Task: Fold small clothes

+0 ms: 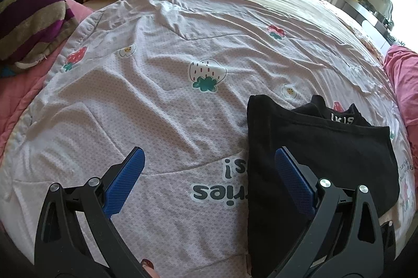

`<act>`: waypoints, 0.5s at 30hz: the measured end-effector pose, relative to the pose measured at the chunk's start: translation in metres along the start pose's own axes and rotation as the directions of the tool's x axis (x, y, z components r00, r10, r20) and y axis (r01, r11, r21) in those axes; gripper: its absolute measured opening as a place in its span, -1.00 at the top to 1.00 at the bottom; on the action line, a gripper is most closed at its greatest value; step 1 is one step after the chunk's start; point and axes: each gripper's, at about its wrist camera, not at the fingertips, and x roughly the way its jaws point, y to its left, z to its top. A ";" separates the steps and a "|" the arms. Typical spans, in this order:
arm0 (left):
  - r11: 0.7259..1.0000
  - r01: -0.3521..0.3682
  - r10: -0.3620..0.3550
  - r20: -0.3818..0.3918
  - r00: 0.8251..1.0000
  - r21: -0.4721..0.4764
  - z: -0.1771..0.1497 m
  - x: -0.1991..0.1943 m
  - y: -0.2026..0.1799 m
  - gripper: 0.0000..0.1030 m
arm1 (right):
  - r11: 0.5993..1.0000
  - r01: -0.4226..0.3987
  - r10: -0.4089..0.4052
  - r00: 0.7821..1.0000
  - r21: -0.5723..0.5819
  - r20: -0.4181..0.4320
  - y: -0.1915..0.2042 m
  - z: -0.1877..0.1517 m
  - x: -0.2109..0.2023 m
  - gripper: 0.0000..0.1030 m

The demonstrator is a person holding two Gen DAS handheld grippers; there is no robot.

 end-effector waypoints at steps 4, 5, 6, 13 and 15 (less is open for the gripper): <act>1.000 0.005 -0.005 -0.013 1.000 -0.004 0.003 0.006 -0.002 -0.81 | 0.999 0.010 -0.011 1.000 -0.035 -0.013 0.005 0.007 0.015 -0.83; 1.000 0.007 -0.007 -0.015 1.000 -0.004 0.004 0.007 -0.003 -0.81 | 0.999 0.015 -0.016 1.000 -0.040 -0.016 0.006 0.007 0.017 -0.83; 1.000 0.009 -0.010 -0.019 1.000 -0.006 0.005 0.009 -0.004 -0.81 | 0.998 0.028 -0.029 0.999 -0.050 -0.019 0.006 0.009 0.021 -0.83; 0.999 0.027 -0.029 -0.083 0.996 -0.021 0.014 0.035 -0.010 -0.81 | 0.995 0.049 -0.051 0.999 -0.084 -0.013 0.005 0.016 0.032 -0.82; 0.999 0.038 -0.041 -0.106 0.994 -0.026 0.016 0.043 -0.013 -0.81 | 0.994 0.058 -0.058 0.998 -0.090 -0.002 0.004 0.018 0.032 -0.82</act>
